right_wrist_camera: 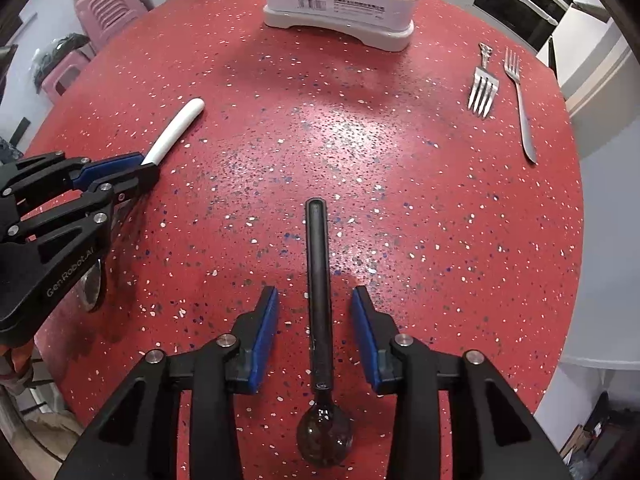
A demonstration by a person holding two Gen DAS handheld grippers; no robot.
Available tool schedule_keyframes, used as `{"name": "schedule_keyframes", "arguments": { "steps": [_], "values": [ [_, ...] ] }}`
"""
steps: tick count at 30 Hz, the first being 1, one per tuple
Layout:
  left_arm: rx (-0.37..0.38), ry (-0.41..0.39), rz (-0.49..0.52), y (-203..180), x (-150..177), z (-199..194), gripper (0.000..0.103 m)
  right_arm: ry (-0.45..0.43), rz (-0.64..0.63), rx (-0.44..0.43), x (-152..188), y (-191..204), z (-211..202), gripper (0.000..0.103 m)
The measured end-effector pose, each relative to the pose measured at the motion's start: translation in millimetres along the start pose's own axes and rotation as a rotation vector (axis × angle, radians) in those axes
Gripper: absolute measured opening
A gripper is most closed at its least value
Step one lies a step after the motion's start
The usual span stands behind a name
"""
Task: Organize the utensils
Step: 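Lift the white-handled spoon with the left tool while the right tool lifts the dark spoon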
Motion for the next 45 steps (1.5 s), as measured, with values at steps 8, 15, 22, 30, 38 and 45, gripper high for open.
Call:
{"name": "schedule_keyframes", "arguments": {
  "steps": [8,15,22,30,38,45],
  "values": [
    [0.040,-0.017,-0.024,3.6,3.1,-2.9,0.034,-0.033,0.005,-0.016,0.8,-0.8,-1.6,0.012],
    [0.118,-0.061,-0.082,7.5,7.8,-11.9,0.034,-0.149,0.051,-0.090,10.8,-9.8,-8.9,0.012],
    [0.149,-0.106,-0.155,19.4,3.6,-25.9,0.034,-0.304,0.084,-0.143,10.7,-18.7,-35.3,0.012],
    [0.160,-0.156,-0.196,30.2,-6.0,-39.6,0.034,-0.485,0.089,-0.189,4.1,-11.1,-69.5,0.012],
    [0.175,-0.193,-0.204,29.9,-13.9,-53.9,0.034,-0.523,0.084,-0.214,-6.0,-9.5,-83.3,0.012],
    [0.190,-0.202,-0.225,34.2,-19.0,-56.9,0.034,-0.538,0.083,-0.236,-11.2,-7.4,-87.1,0.012]
  ]
}}
Point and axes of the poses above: each gripper's, at about its wrist camera, not at the fingertips, and z roughly the way its jaws point, y to its left, x to its underside, the point moved 8 cm from there along z, roughly the way its jaws point, and after that the axes turned 13 degrees about -x, right-handed, at the moved point
